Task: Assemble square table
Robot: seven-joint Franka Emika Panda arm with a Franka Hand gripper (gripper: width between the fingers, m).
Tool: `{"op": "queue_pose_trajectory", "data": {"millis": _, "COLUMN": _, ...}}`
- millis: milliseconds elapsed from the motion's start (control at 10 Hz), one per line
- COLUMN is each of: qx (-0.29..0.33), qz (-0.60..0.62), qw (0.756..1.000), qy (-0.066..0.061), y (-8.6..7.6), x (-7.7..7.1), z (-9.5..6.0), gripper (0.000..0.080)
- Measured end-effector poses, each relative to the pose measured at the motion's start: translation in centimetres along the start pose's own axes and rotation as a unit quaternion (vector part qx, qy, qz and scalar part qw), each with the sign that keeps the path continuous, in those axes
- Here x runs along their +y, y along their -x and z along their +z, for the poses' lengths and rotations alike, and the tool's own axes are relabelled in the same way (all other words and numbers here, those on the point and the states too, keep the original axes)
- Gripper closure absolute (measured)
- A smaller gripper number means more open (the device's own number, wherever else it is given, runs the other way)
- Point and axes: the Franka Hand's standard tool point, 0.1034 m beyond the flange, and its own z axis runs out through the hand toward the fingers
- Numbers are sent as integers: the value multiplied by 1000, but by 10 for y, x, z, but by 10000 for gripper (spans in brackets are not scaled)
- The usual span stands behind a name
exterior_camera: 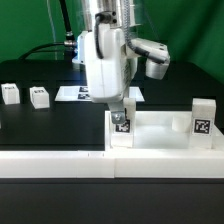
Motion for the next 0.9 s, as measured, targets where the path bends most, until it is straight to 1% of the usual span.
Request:
{"op": "queue_pose_trajectory", "data": {"millis": 200, "qx": 1, "qz": -27, "qw": 1000, "qy": 0, "y": 0, "x": 0, "z": 0, "gripper": 509}}
{"op": "queue_pose_trajectory", "data": {"millis": 300, "qx": 13, "qz": -110, "qw": 994, "qy": 4, "y": 2, "x": 2, "z": 1, "gripper": 326}}
{"op": "queue_pose_trajectory", "data": {"millis": 400, "qx": 21, "qz": -206, "qw": 978, "qy": 4, "y": 4, "x": 3, "z": 3, "gripper": 211}}
{"op": "queue_pose_trajectory", "data": {"millis": 500, "qx": 23, "qz": -304, "qw": 952, "qy": 5, "y": 6, "x": 3, "z": 3, "gripper": 211}}
{"op": "queue_pose_trajectory", "data": {"millis": 600, "qx": 19, "qz": -344, "qw": 939, "qy": 6, "y": 13, "x": 1, "z": 0, "gripper": 160}}
{"op": "queue_pose_trajectory", "data": {"millis": 900, "qx": 20, "qz": -434, "qw": 901, "qy": 8, "y": 10, "x": 1, "z": 1, "gripper": 153}}
